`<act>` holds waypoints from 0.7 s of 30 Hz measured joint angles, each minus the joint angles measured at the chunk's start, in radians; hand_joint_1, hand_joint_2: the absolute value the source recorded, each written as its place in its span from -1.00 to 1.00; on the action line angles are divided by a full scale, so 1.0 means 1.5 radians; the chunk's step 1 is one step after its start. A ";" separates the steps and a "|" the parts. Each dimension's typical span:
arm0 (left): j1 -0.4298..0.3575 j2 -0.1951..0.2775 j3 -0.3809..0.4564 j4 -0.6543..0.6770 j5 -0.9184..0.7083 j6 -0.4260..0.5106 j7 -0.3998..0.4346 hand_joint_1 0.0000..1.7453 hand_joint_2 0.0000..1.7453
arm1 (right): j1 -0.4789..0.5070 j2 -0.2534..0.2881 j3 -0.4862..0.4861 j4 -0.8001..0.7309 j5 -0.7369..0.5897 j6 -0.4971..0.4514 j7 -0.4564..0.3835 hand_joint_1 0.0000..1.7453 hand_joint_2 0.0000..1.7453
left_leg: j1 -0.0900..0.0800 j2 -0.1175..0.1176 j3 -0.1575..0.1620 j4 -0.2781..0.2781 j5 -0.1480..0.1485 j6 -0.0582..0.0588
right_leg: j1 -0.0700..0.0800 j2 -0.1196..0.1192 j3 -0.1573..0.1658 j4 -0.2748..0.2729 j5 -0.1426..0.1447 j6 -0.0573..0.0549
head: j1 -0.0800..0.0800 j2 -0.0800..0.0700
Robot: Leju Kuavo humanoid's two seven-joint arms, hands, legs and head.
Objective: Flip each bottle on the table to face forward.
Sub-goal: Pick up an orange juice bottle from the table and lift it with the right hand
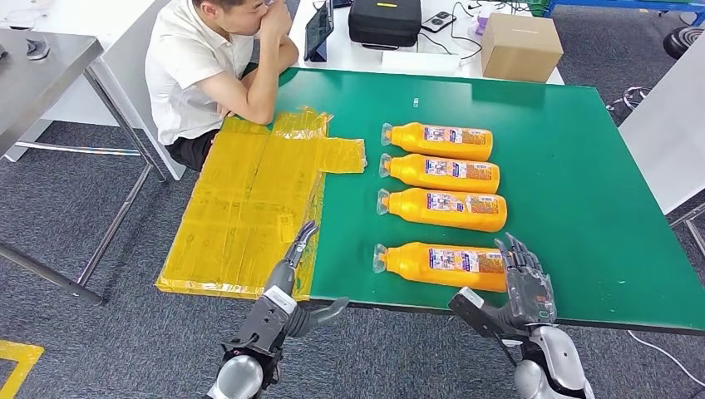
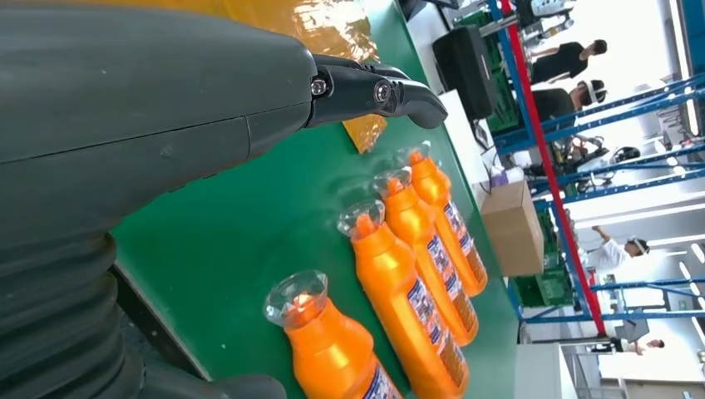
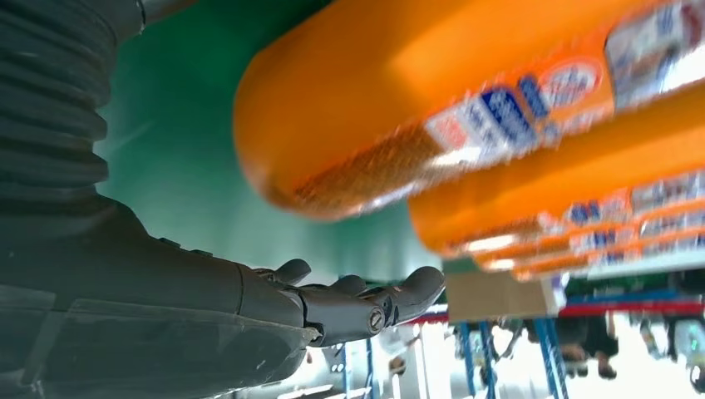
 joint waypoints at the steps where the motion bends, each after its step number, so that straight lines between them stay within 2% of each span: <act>1: 0.000 0.000 -0.002 0.000 0.000 -0.001 0.002 -1.00 1.00 | -0.004 -0.001 0.004 0.006 -0.002 0.010 0.003 -1.00 1.00 | 0.000 0.000 0.000 0.000 0.000 0.000 | 0.000 0.000 0.000 0.000 0.000 0.000 | 0.000 0.000; 7: -0.003 0.000 -0.006 0.001 0.000 -0.003 0.012 -1.00 1.00 | -0.021 -0.019 0.027 0.031 -0.004 0.059 0.020 -1.00 1.00 | 0.000 0.000 0.000 0.000 0.000 0.000 | 0.000 0.000 0.000 0.000 0.000 0.000 | 0.000 0.000; 21: -0.007 -0.002 -0.009 0.001 0.000 -0.009 0.012 -1.00 1.00 | -0.075 -0.026 0.064 0.064 0.000 0.069 0.024 -1.00 1.00 | 0.000 0.000 0.000 0.000 0.000 0.000 | 0.000 0.000 0.000 0.000 0.000 0.000 | 0.000 0.000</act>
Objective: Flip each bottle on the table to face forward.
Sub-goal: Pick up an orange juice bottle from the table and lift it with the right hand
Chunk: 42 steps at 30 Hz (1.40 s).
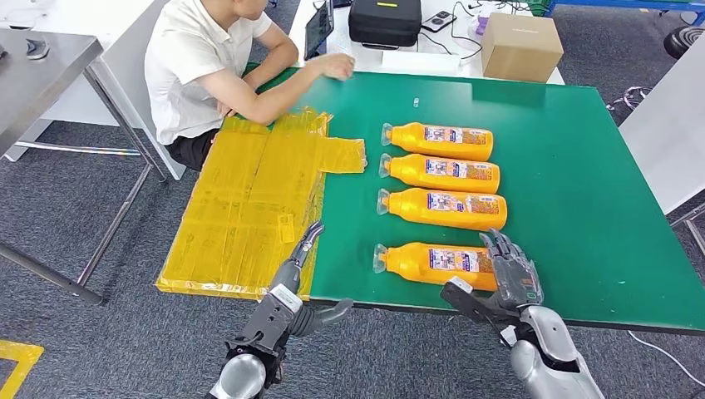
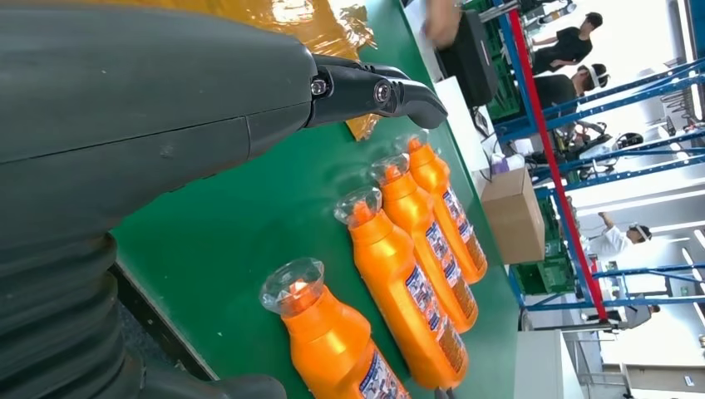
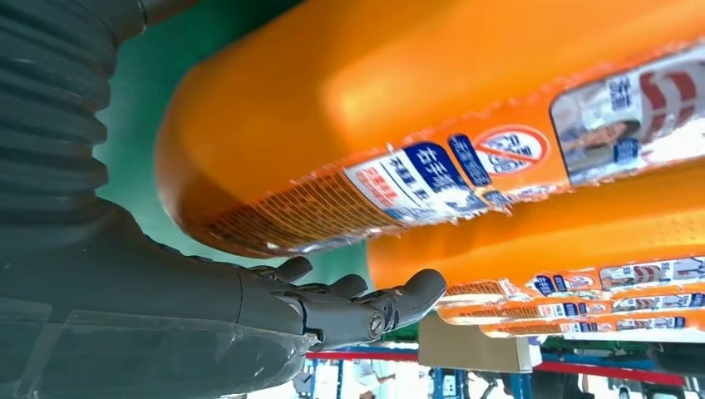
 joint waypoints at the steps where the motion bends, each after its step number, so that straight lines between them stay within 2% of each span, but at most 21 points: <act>1: 0.000 0.000 0.000 0.000 0.000 0.000 0.000 -1.00 1.00 | -0.002 0.000 0.002 0.002 0.000 -0.001 0.000 -1.00 1.00 | 0.000 0.000 0.000 0.000 0.000 0.000 | 0.000 0.000 0.000 0.000 0.000 0.000 | 0.000 0.000; 10: -0.002 -0.002 -0.005 0.000 -0.001 0.006 0.000 -1.00 1.00 | -0.033 0.001 0.020 0.016 0.005 -0.011 0.000 -1.00 1.00 | 0.000 0.000 0.000 0.000 0.000 0.000 | 0.000 0.000 0.000 0.000 0.000 0.000 | 0.000 0.000; 18: -0.005 -0.002 -0.012 0.002 -0.001 0.006 0.002 -1.00 1.00 | -0.047 0.003 0.033 0.041 -0.014 0.024 0.008 -0.96 1.00 | 0.000 0.000 0.000 0.000 0.000 0.000 | 0.000 0.000 0.000 0.000 0.000 0.000 | 0.000 0.000; 22: -0.010 -0.002 -0.015 0.005 0.001 0.005 0.002 -1.00 1.00 | -0.062 -0.010 0.042 0.066 -0.033 0.079 0.008 0.94 1.00 | 0.000 0.000 0.000 0.000 0.000 0.000 | 0.000 0.000 0.000 0.000 0.000 0.000 | 0.000 0.000; 23: -0.011 -0.002 -0.016 0.006 0.001 0.005 0.002 -1.00 1.00 | -0.067 -0.017 0.045 0.073 -0.039 0.094 0.004 1.00 1.00 | 0.000 0.000 0.001 0.000 0.000 0.000 | 0.000 0.000 0.000 0.000 0.000 0.000 | 0.000 0.000; 27: -0.015 -0.002 -0.016 0.010 0.007 0.003 0.002 -1.00 1.00 | -0.084 -0.042 0.052 0.101 -0.059 0.124 -0.003 1.00 1.00 | 0.000 0.000 0.005 0.000 -0.001 0.000 | 0.000 0.000 0.003 -0.001 0.000 0.000 | 0.000 0.000; 31: -0.016 -0.002 -0.016 0.013 0.008 0.002 0.002 -1.00 1.00 | -0.089 -0.056 0.056 0.118 -0.064 0.132 -0.005 0.88 1.00 | 0.000 0.000 0.008 0.000 -0.001 0.001 | 0.000 0.000 0.006 -0.001 -0.001 0.000 | 0.000 0.000; 34: -0.017 -0.002 -0.016 0.014 0.008 0.002 0.001 -1.00 1.00 | -0.088 -0.059 0.057 0.122 -0.071 0.134 -0.004 0.99 1.00 | 0.000 0.000 0.010 0.000 -0.001 0.001 | 0.000 0.000 0.008 -0.001 -0.001 0.000 | 0.000 0.000; 42: -0.017 -0.002 -0.016 0.015 0.009 0.002 0.000 -1.00 1.00 | -0.077 -0.066 0.055 0.122 -0.104 0.137 -0.019 1.00 1.00 | 0.000 0.000 0.011 0.000 -0.002 0.001 | 0.000 0.000 0.007 -0.001 -0.001 0.000 | 0.000 0.000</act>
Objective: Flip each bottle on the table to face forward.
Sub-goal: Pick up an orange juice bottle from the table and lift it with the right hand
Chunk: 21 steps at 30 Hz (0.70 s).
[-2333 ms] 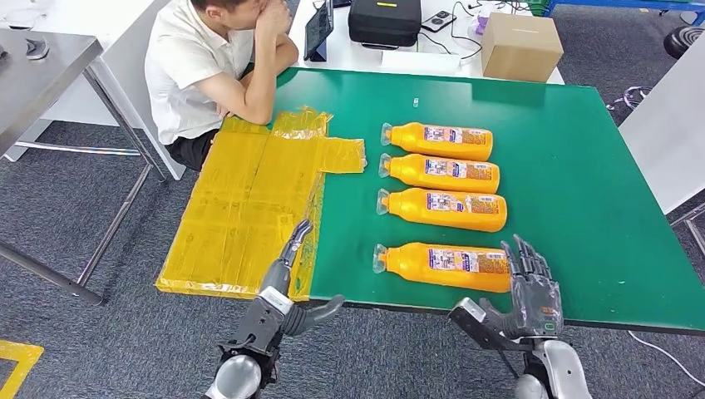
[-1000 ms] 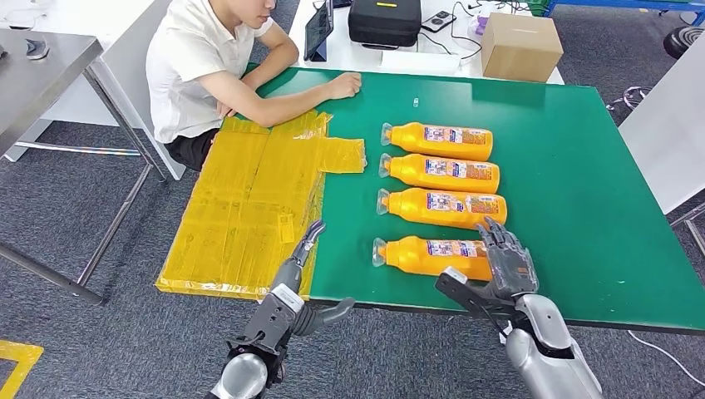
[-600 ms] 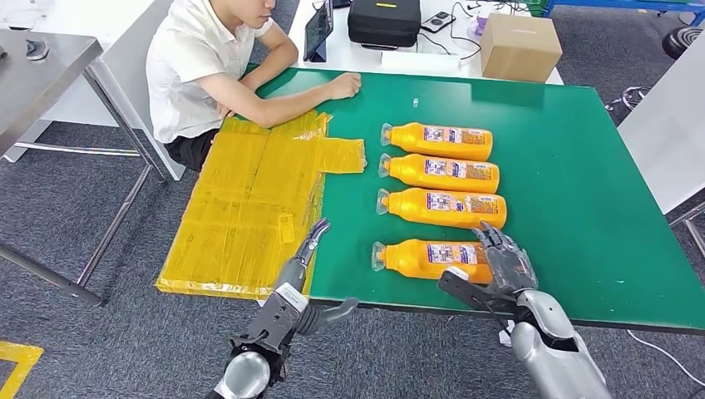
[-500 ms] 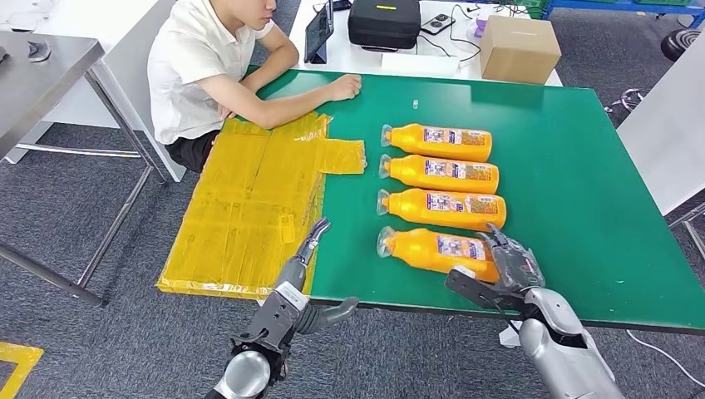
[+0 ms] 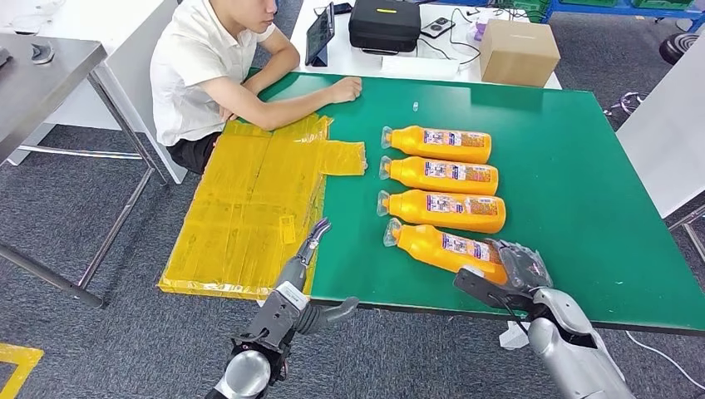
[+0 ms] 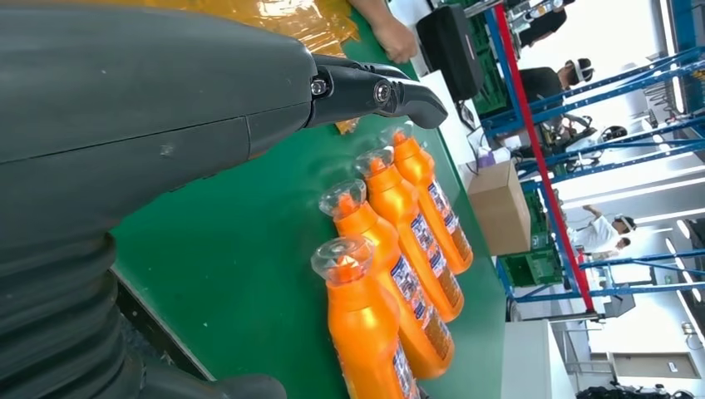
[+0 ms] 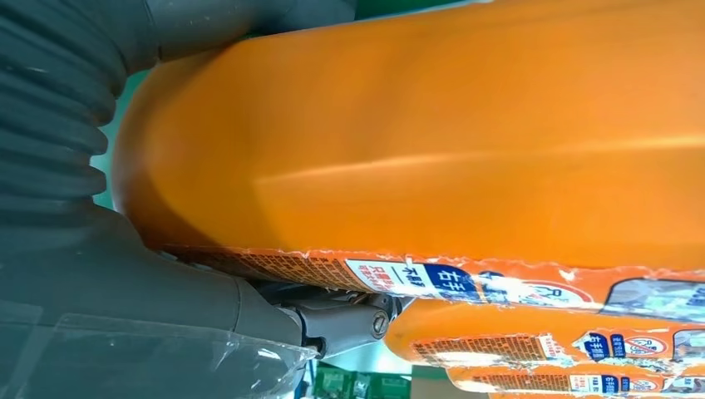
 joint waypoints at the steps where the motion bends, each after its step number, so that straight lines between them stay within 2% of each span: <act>1: -0.001 0.000 0.000 0.000 0.000 0.000 0.000 -1.00 1.00 | 0.001 0.000 -0.001 0.000 -0.007 0.001 -0.006 0.97 1.00 | 0.000 0.000 0.000 0.000 0.000 0.000 | 0.000 0.000 0.000 0.000 0.000 0.000 | 0.000 0.000; 4: -0.002 0.000 0.000 0.000 0.004 0.002 -0.003 -1.00 1.00 | 0.008 0.005 -0.007 -0.001 -0.041 -0.005 -0.037 0.95 1.00 | 0.000 0.000 0.001 0.000 -0.001 0.000 | 0.000 0.000 0.002 0.000 0.000 0.000 | 0.000 0.000; 7: -0.001 -0.002 0.000 0.001 0.029 -0.003 -0.006 -1.00 1.00 | 0.023 0.029 -0.026 -0.012 -0.100 -0.029 -0.079 1.00 1.00 | 0.000 0.001 0.001 0.000 0.000 0.000 | 0.000 0.000 0.004 0.000 0.000 0.000 | 0.000 0.000; 14: 0.012 -0.010 -0.002 0.006 0.244 -0.104 0.003 -1.00 1.00 | 0.060 0.127 -0.062 -0.087 -0.212 -0.091 -0.138 1.00 1.00 | 0.001 0.002 -0.003 0.000 0.000 -0.001 | 0.001 0.002 0.000 0.001 0.001 0.000 | 0.000 0.000; 18: 0.018 -0.012 -0.004 0.009 0.275 -0.114 0.003 -1.00 1.00 | 0.062 0.153 -0.069 -0.112 -0.224 -0.101 -0.141 0.98 1.00 | 0.001 0.001 -0.005 0.000 0.001 -0.001 | 0.000 0.001 -0.001 0.002 0.000 0.000 | 0.000 0.000; 21: 0.022 -0.012 -0.004 0.010 0.363 -0.147 0.030 -1.00 1.00 | 0.066 0.168 -0.074 -0.125 -0.251 -0.115 -0.159 0.88 1.00 | 0.000 0.001 -0.006 0.000 0.001 -0.001 | 0.000 0.001 -0.002 0.002 0.000 0.000 | 0.000 0.000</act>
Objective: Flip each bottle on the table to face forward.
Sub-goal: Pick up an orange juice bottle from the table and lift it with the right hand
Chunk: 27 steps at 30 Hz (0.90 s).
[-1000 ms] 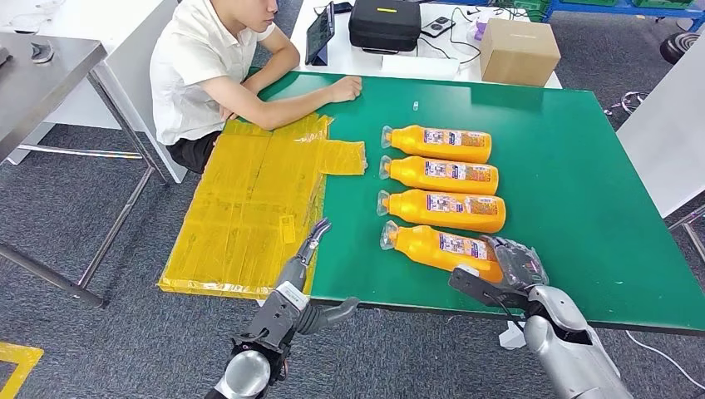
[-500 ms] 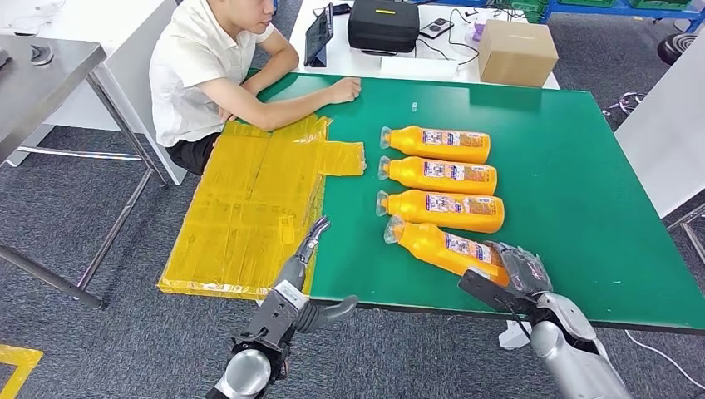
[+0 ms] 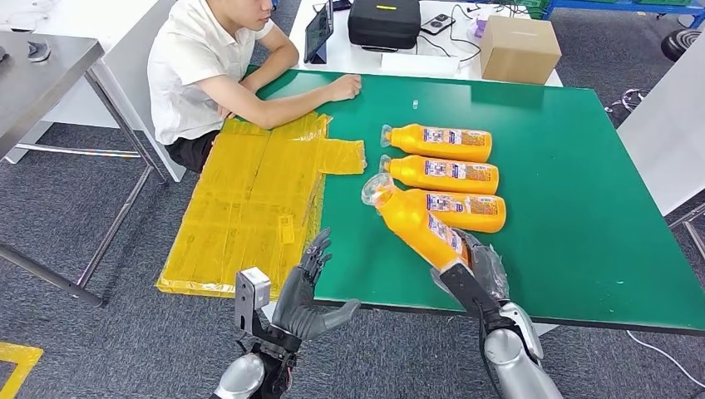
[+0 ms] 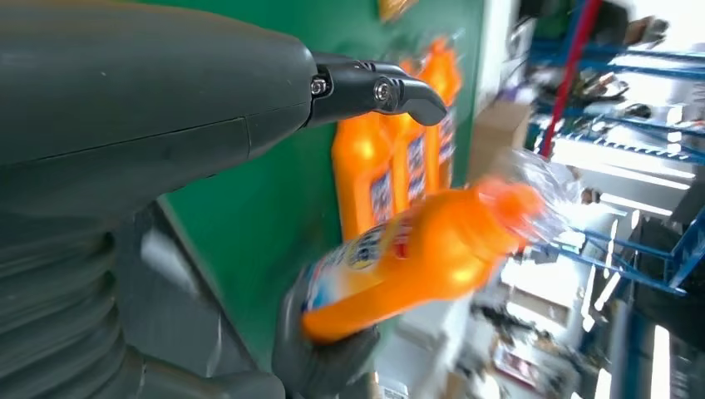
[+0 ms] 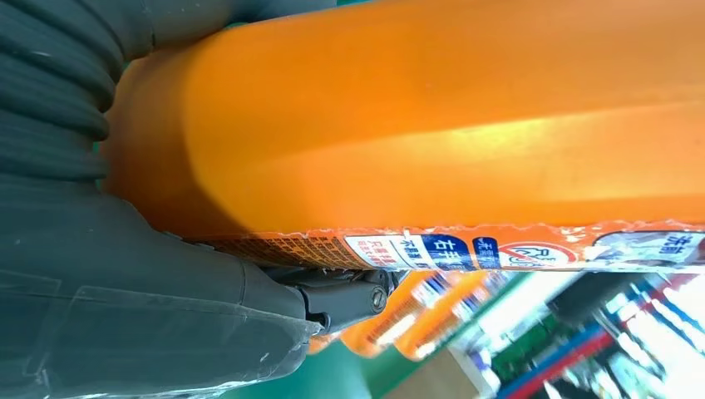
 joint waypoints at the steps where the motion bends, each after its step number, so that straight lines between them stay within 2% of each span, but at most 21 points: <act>1: 0.003 0.000 0.001 0.000 0.049 -0.017 0.013 -1.00 1.00 | 0.001 0.008 -0.002 -0.006 -0.014 -0.006 -0.007 0.88 1.00 | 0.000 0.000 0.000 0.000 0.000 0.000 | 0.000 0.000 0.000 0.000 0.000 0.000 | 0.000 0.000; 3: 0.011 0.000 0.001 0.000 0.132 -0.040 0.029 -1.00 1.00 | 0.002 0.024 -0.002 -0.017 -0.037 -0.016 -0.013 0.86 1.00 | 0.000 0.000 -0.001 0.000 0.000 0.000 | 0.000 0.000 -0.001 0.000 0.000 0.000 | 0.000 0.000; 6: 0.017 0.002 -0.001 0.000 0.181 -0.053 0.032 -1.00 1.00 | 0.004 0.045 0.002 -0.030 -0.060 -0.023 -0.018 0.84 1.00 | 0.000 0.000 -0.002 0.000 0.000 0.000 | 0.000 0.000 -0.002 0.000 0.000 0.000 | 0.000 0.000; 11: 0.012 0.005 -0.011 0.000 0.198 -0.069 0.029 -1.00 1.00 | 0.006 0.069 0.035 -0.033 -0.062 -0.014 -0.030 0.84 1.00 | 0.000 0.000 -0.002 0.000 0.000 0.000 | 0.000 0.000 -0.003 0.000 0.000 0.000 | 0.000 0.000; 18: 0.006 0.007 -0.015 0.000 0.200 -0.072 0.029 -1.00 1.00 | 0.007 0.080 0.064 -0.031 -0.057 -0.011 -0.033 0.84 1.00 | 0.000 0.000 -0.002 0.000 0.000 0.000 | 0.000 0.000 -0.003 0.000 0.000 0.000 | 0.000 0.000; 20: 0.006 0.007 -0.015 0.000 0.200 -0.072 0.029 -1.00 1.00 | 0.007 0.081 0.066 -0.031 -0.057 -0.011 -0.033 0.74 1.00 | 0.000 0.000 -0.003 0.000 0.000 0.000 | 0.000 0.000 -0.003 0.000 0.000 0.000 | 0.000 0.000; 22: 0.006 0.008 -0.015 0.000 0.200 -0.072 0.028 -1.00 1.00 | 0.008 0.081 0.069 -0.030 -0.054 -0.010 -0.033 0.82 1.00 | 0.000 0.000 -0.003 0.000 0.000 0.000 | 0.000 0.000 -0.003 0.000 0.000 0.000 | 0.000 0.000; 24: 0.005 0.008 -0.015 0.000 0.201 -0.074 0.027 -1.00 1.00 | 0.008 0.082 0.076 -0.029 -0.045 -0.001 -0.037 1.00 1.00 | 0.000 0.000 -0.003 0.000 0.000 0.000 | 0.000 0.000 -0.003 0.000 0.000 0.000 | 0.000 0.000; 27: -0.003 0.008 -0.015 0.000 0.203 -0.077 0.025 -1.00 1.00 | 0.008 0.087 0.108 -0.020 -0.023 0.026 -0.047 1.00 1.00 | 0.000 0.000 -0.003 0.000 0.000 0.000 | 0.000 0.000 -0.003 0.000 0.000 0.000 | 0.000 0.000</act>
